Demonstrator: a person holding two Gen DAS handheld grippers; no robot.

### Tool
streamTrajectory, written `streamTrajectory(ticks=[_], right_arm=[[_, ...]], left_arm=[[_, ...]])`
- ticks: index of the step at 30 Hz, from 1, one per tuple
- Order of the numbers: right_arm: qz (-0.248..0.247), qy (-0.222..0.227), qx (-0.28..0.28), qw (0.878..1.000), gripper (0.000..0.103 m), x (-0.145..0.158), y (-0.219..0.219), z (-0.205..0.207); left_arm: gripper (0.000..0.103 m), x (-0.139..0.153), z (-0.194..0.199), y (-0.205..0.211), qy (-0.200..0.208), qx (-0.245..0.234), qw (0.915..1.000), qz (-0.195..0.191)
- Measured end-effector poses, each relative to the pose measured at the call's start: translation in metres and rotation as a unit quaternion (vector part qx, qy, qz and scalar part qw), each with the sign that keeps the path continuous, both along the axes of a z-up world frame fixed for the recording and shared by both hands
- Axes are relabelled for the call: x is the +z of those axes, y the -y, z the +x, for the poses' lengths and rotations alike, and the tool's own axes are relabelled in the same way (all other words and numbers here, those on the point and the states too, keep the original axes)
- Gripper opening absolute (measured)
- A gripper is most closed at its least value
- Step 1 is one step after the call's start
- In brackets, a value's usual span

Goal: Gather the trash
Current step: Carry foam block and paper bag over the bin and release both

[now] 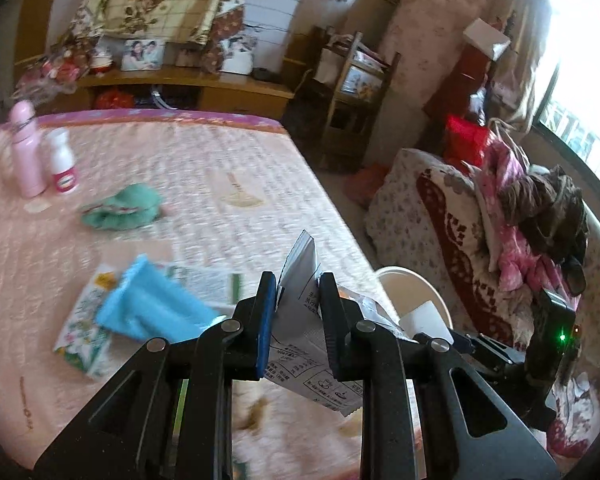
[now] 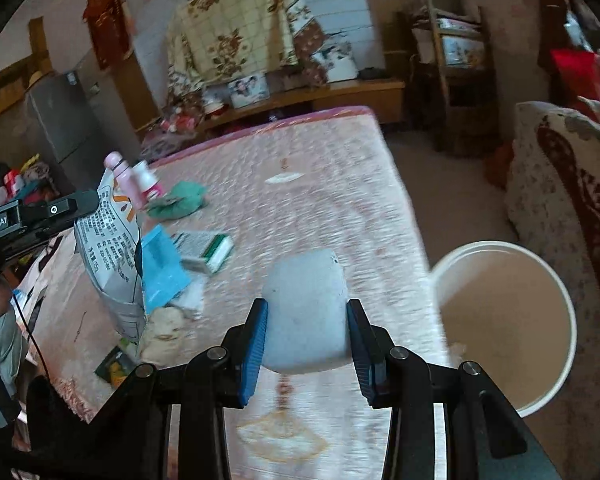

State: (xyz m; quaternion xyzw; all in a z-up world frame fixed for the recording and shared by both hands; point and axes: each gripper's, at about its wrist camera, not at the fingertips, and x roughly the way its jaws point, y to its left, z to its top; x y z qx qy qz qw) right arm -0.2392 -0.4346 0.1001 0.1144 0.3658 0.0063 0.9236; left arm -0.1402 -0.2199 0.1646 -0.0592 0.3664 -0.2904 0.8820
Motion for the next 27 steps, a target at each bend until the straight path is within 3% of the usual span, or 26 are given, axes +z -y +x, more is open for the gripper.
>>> streamTrajectory(ticks=[15, 22, 27], right_arm=[[0.007, -0.019, -0.134, 0.991, 0.038, -0.014, 0.139, -0.038], [0.021, -0.034, -0.184, 0.982, 0.038, -0.031, 0.188, -0.042], [0.022, -0.039, -0.196, 0.980, 0.038, -0.041, 0.198, -0.039]], left_arm=[[0.020, -0.005, -0.003, 0.158, 0.001, -0.069, 0.9969, 0.038], [0.020, -0.029, 0.006, 0.209, -0.011, -0.065, 0.9958, 0.064], [0.020, -0.046, 0.013, 0.234, -0.014, -0.054, 0.9952, 0.080]])
